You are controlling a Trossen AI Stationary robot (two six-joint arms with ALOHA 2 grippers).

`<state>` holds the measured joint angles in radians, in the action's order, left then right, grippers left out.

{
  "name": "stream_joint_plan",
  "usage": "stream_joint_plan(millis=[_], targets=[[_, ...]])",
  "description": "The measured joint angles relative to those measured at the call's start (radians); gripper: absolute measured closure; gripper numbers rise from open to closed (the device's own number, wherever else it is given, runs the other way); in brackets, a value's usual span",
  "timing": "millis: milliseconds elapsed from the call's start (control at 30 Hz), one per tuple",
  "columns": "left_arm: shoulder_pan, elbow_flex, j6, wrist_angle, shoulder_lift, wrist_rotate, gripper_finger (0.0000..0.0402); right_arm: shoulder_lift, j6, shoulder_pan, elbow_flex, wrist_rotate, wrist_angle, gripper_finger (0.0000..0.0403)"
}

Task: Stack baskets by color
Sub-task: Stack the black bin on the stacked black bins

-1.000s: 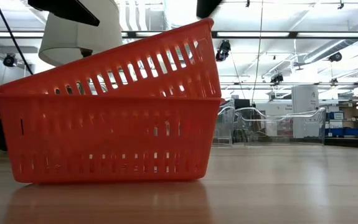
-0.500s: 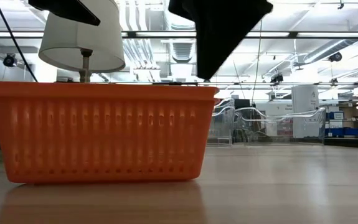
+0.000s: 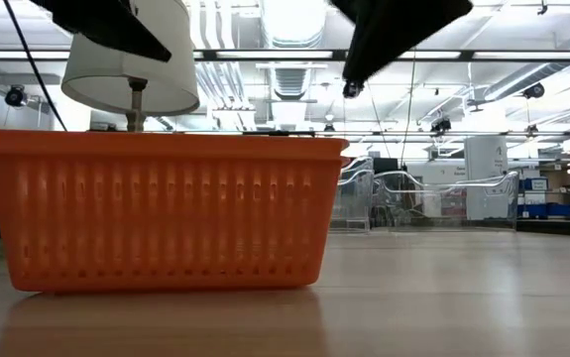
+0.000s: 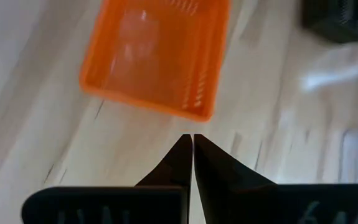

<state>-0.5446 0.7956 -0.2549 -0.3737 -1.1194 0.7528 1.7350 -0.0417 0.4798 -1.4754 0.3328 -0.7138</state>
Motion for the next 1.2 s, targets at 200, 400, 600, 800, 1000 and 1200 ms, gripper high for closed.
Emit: stream_joint_plan(millis=[200, 400, 600, 800, 1000, 1200], targets=[[0.0, 0.017, -0.211, -0.002, -0.077, -0.01, 0.0267, -0.234, -0.198, -0.009, 0.298, 0.066, 0.406, 0.0394], [0.0, 0.077, -0.526, -0.155, -0.122, -0.15, 0.0276, -0.438, -0.39, -0.038, 0.532, 0.059, 0.738, 0.0394], [-0.001, 0.211, -1.023, -0.56, -0.202, -0.376, 0.0314, -0.596, -0.432, -0.061, 0.635, 0.052, 0.802, 0.0394], [-0.003, 0.241, -1.249, -0.641, -0.306, -0.681, 0.0347, -0.681, -0.474, -0.061, 0.673, 0.052, 0.8, 0.0394], [-0.021, 0.273, -1.327, -0.636, -0.357, -0.774, 0.0352, -0.698, -0.528, -0.061, 0.689, 0.052, 0.793, 0.0394], [-0.064, 0.267, -1.415, -0.624, -0.353, -0.777, 0.0343, -0.687, -0.538, -0.061, 0.689, 0.05, 0.761, 0.0394]])
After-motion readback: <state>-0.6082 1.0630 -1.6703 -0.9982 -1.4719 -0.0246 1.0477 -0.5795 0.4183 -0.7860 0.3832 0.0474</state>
